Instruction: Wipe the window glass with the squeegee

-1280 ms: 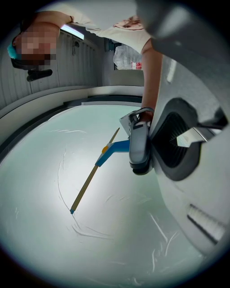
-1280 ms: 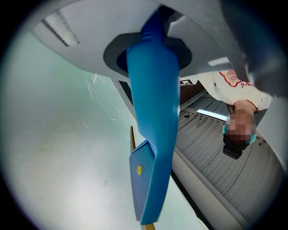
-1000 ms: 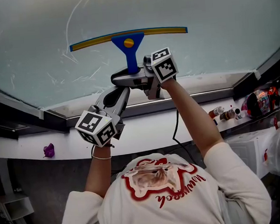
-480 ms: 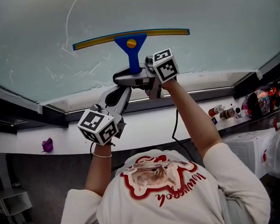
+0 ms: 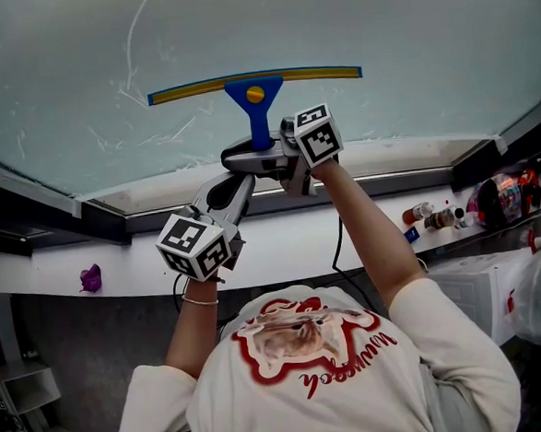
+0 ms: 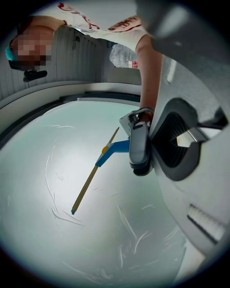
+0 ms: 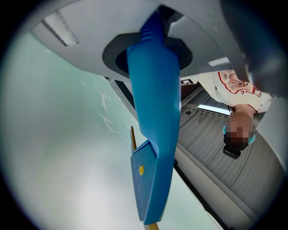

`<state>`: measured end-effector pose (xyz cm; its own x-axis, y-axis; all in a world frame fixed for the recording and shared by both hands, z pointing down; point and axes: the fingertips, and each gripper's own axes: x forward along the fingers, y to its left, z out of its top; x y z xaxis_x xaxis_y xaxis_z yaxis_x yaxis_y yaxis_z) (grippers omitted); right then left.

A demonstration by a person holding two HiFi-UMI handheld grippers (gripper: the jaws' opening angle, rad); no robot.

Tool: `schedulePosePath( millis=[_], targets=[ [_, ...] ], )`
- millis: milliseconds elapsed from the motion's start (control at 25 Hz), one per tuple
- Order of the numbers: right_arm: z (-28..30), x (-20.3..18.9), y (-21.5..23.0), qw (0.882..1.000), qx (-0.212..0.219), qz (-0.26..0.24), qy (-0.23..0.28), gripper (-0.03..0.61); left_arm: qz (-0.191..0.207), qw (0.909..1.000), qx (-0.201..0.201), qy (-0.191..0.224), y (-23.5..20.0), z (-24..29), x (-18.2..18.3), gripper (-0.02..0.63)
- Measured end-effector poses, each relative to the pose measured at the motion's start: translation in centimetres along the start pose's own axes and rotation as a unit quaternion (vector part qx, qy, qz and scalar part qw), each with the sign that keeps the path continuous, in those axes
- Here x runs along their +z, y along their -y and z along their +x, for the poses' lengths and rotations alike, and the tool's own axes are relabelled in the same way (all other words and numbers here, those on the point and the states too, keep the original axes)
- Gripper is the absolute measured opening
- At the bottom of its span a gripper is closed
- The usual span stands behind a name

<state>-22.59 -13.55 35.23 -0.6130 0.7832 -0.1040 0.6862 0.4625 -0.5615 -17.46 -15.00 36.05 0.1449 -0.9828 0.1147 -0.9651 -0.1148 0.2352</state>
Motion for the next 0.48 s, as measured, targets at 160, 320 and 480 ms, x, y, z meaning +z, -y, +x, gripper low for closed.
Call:
schedulePosePath(
  millis=[160,320,480],
  targets=[
    [-0.1,-0.9,0.5,1.000,0.001,0.007,-0.001,0.072,0.000,1.0000,0.000,-0.008,-0.2,0.1,-1.2,0.006],
    [-0.3,-1.7,0.9,1.000,-0.002,0.012,-0.008,0.072,-0.004,0.9999,-0.001,-0.015,-0.1,0.2,-1.7,0.006],
    [-0.4,-2.1,1.2,1.000,-0.003,0.014,-0.010,0.072,-0.011,0.9998,-0.002,-0.015,-0.3,0.4,-2.4,0.006]
  ],
)
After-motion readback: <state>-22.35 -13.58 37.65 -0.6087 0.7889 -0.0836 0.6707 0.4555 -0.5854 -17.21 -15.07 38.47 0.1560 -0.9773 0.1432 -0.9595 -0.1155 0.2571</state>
